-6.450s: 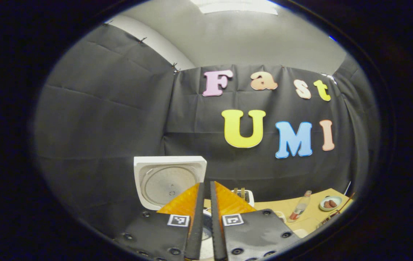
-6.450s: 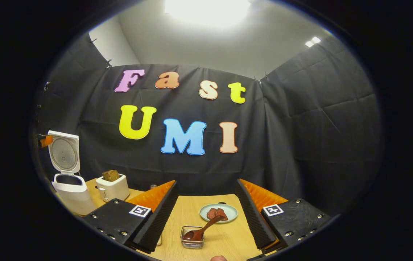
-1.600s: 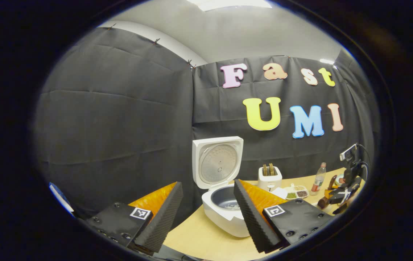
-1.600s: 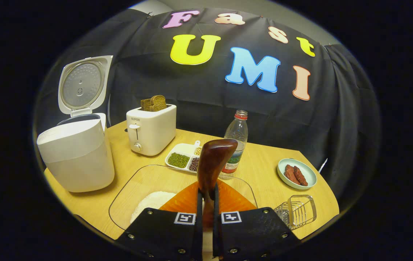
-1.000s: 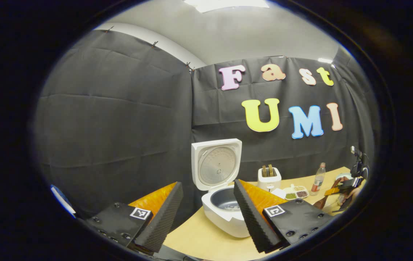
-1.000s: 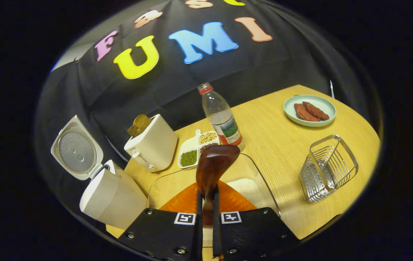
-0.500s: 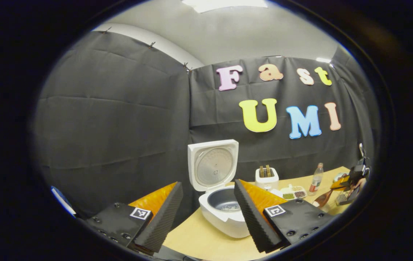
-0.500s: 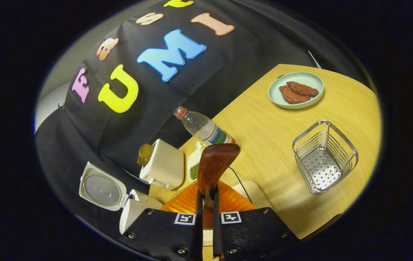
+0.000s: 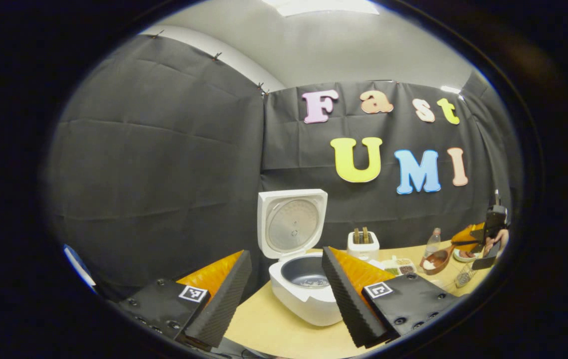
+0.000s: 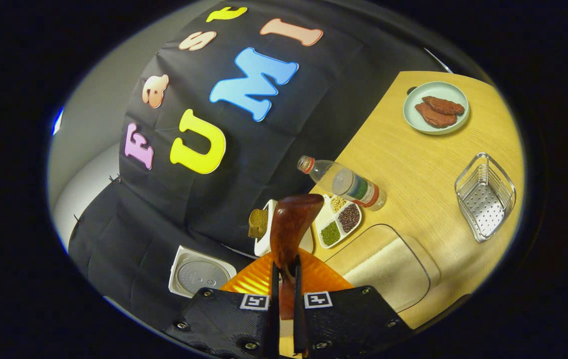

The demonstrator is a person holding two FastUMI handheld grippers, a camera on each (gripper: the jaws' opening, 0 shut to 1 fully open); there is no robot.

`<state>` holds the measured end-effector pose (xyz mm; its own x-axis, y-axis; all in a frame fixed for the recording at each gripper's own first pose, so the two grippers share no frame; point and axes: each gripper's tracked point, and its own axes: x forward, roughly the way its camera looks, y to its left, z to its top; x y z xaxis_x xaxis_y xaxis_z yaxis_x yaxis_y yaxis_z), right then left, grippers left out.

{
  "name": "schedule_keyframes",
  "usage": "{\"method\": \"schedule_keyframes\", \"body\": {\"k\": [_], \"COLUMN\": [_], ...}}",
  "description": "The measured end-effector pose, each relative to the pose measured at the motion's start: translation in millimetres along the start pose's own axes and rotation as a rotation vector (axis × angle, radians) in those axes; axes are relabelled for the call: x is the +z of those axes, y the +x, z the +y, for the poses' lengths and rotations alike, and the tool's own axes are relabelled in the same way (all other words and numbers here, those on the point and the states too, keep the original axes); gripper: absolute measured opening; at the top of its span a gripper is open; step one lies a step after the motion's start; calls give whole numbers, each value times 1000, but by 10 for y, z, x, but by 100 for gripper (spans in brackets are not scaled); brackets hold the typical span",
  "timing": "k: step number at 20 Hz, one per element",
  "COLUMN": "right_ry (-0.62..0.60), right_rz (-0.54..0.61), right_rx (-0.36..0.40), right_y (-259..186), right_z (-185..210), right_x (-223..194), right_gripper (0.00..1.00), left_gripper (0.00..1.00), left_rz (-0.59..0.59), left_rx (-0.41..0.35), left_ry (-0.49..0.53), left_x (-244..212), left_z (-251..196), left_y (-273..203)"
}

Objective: Close the left gripper, press the button to open the rice cooker; take a wooden spoon from the chopstick holder with the right hand, scoop a spoonful of rice and pour it into the rice cooker, then put the wooden spoon back into the chopstick holder.

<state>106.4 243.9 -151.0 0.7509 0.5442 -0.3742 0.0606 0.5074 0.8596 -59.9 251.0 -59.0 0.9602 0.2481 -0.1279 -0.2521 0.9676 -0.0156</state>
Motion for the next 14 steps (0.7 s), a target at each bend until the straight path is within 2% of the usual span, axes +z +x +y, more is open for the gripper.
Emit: {"method": "schedule_keyframes", "body": {"k": [1,7,14], "right_ry": [-14,-90,-162], "right_rz": [3,43,116], "right_rx": [13,99,189], "right_y": [32,263,678], "right_z": [115,791,1452], "right_x": [-3,-175,-611], "right_gripper": [11,11,11], "left_gripper": [100,96,98], "left_rz": [6,25,52], "left_rx": [5,46,130], "left_ry": [-3,-12,-37], "left_x": [-56,-184,-353], "left_z": [40,281,642], "left_y": [12,-143,-292]}}
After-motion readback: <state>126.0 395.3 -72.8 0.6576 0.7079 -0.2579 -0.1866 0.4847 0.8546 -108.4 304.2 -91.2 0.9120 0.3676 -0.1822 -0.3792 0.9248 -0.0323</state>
